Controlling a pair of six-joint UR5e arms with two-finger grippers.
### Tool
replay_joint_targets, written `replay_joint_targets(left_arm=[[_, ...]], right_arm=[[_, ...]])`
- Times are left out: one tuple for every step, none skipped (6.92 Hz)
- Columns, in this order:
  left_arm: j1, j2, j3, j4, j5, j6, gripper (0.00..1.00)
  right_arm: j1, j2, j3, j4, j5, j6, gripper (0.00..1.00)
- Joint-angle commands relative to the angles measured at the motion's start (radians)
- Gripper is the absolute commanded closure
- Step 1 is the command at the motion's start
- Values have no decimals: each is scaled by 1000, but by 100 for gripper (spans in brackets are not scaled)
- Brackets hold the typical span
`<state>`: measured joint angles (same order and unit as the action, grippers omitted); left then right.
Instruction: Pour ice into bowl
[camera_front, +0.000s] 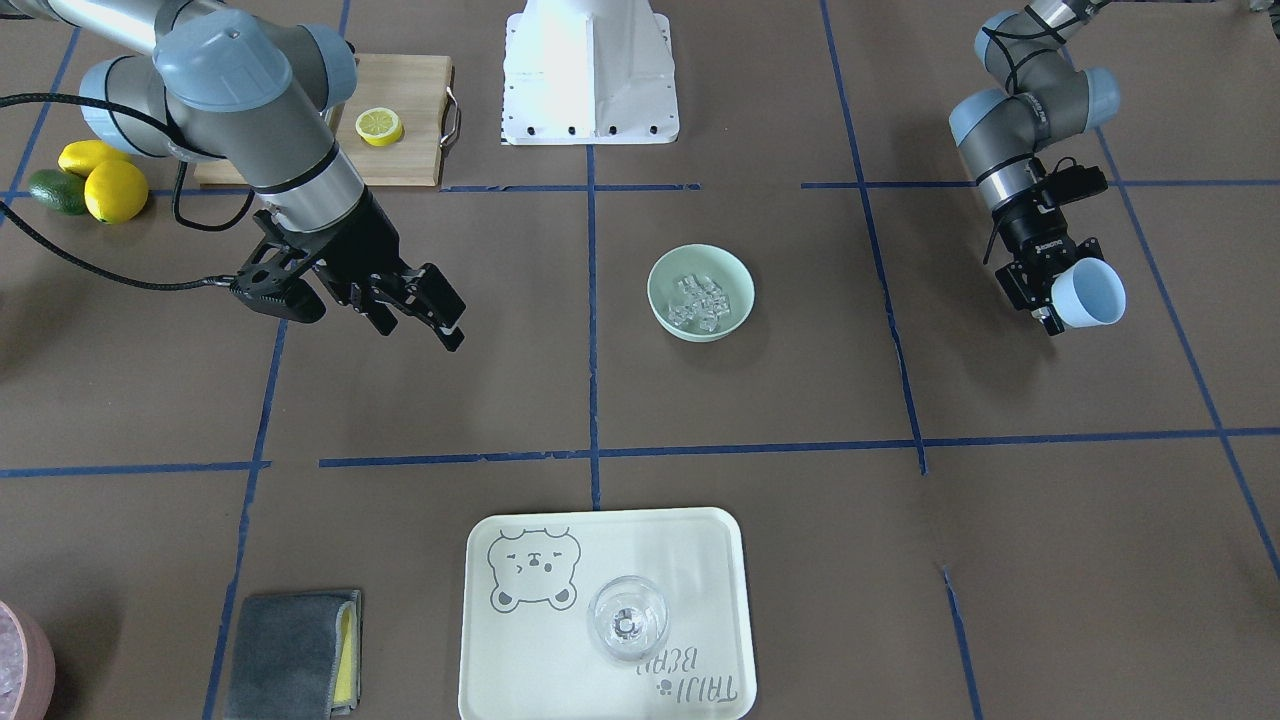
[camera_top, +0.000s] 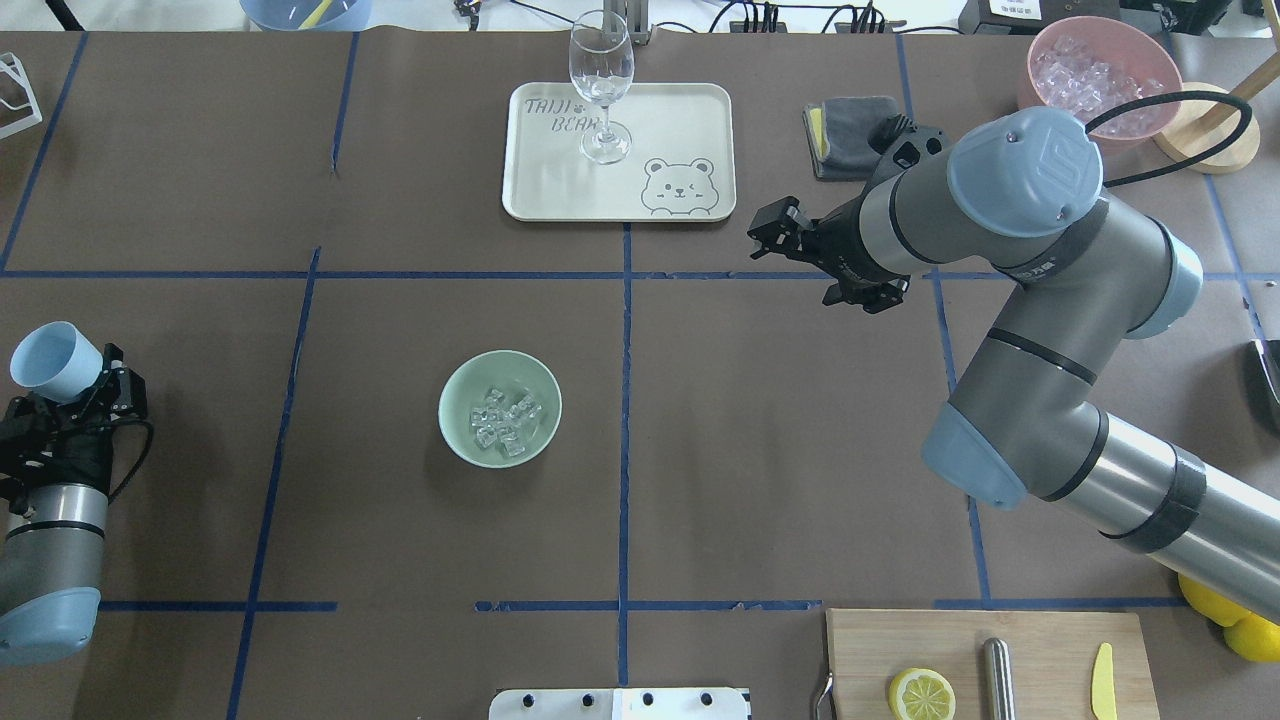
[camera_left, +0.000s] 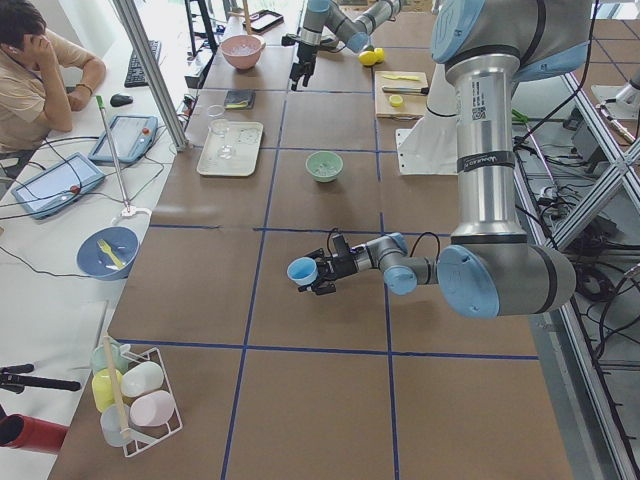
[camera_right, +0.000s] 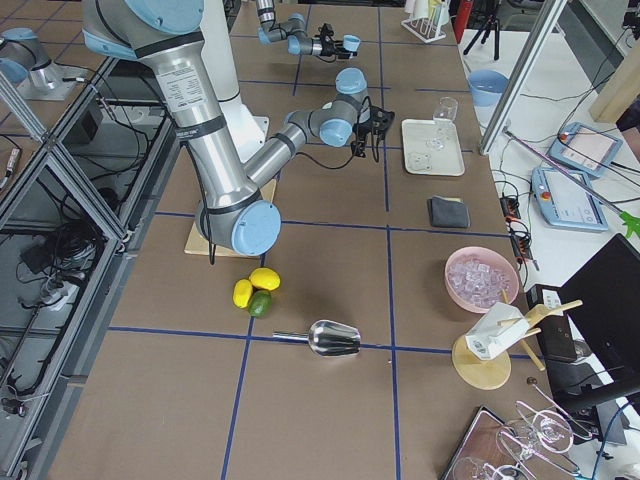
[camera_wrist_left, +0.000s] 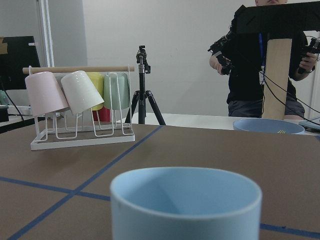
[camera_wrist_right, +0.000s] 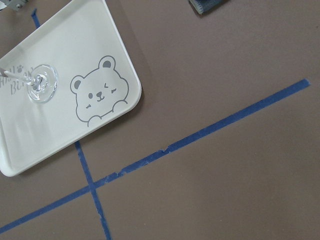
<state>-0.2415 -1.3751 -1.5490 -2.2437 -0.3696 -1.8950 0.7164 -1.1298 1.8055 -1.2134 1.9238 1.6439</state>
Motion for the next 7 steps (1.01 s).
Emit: replay_joint_targets(left_arm=[[34, 7, 4, -7, 64, -1, 87], [59, 5, 26, -8, 67, -6, 83], [67, 1, 30, -10, 66, -7, 81], [68, -2, 32, -11, 66, -7, 79], [68, -2, 32, -11, 66, -7, 75], [68, -2, 32, -11, 66, -7, 43], [70, -2, 32, -11, 63, -6, 5]], right_arm=[[-2, -1, 0, 0, 0, 1, 0], [-3, -1, -2, 0, 0, 1, 0], [-3, -1, -2, 0, 0, 1, 0], [-6, -1, -2, 0, 0, 1, 0], [-9, -2, -2, 0, 0, 1, 0], [-9, -1, -2, 0, 0, 1, 0], [-9, -2, -2, 0, 0, 1, 0]])
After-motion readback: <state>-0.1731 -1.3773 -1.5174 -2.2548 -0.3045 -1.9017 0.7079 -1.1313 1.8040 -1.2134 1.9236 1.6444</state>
